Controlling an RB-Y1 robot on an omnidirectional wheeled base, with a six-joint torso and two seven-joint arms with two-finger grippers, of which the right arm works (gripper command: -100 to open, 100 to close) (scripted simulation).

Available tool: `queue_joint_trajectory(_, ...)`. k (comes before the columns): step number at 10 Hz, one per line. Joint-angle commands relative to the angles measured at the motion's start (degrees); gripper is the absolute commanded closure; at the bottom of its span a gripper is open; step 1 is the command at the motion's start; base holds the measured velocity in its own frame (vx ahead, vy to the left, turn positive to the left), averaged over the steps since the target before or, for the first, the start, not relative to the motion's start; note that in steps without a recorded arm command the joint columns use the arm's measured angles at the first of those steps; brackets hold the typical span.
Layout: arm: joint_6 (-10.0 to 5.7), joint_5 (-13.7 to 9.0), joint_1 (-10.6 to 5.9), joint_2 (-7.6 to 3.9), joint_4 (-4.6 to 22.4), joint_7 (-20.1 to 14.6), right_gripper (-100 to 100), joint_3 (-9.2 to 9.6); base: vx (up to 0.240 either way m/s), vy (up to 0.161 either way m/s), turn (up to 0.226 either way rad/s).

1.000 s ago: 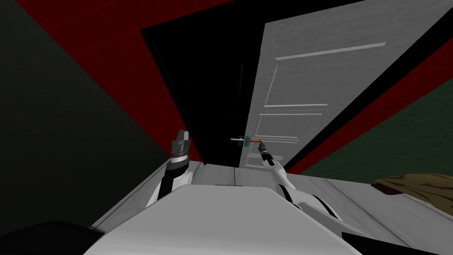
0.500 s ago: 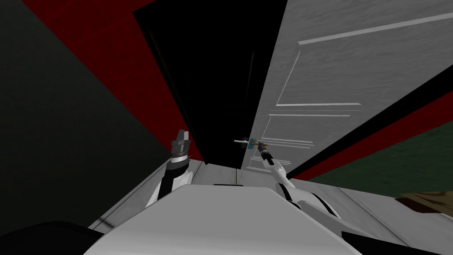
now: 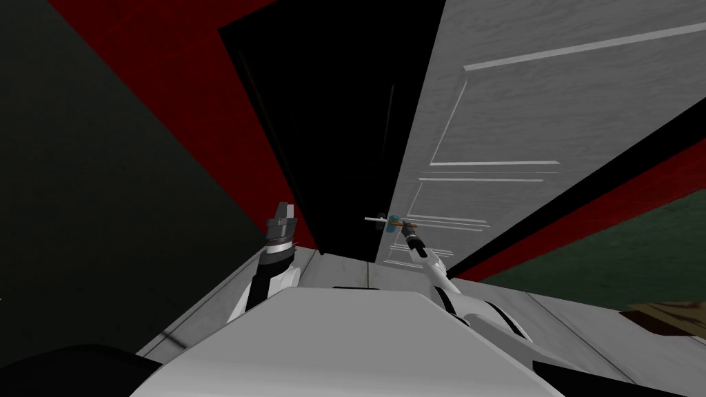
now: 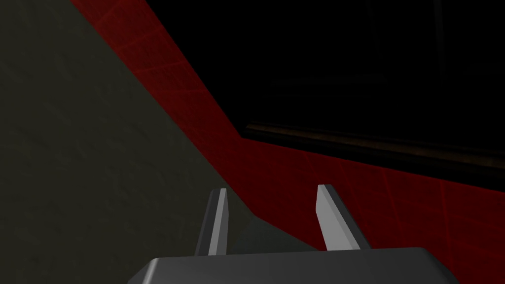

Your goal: Pull the door open

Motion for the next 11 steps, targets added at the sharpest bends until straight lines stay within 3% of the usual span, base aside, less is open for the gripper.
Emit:
queue_joint_trajectory(1, -0.04, 0.1, 0.32, -1.06, 0.6, -0.6, 100, -0.18, -0.182, -0.075, 0.046)
queue_joint_trajectory(5, -1.2, 1.5, 0.56, -1.91, 0.4, -3.5, 100, 2.25, -0.203, -0.053, 0.079)
queue_joint_trajectory(10, -3.05, 3.6, 0.06, -1.79, -0.1, -7.4, 100, 6.52, -0.201, -0.103, 0.129)
queue_joint_trajectory(11, -2.9, 3.3, -0.4, -2.08, 0.8, -6.7, 100, 5.65, -0.088, -0.061, 0.049)
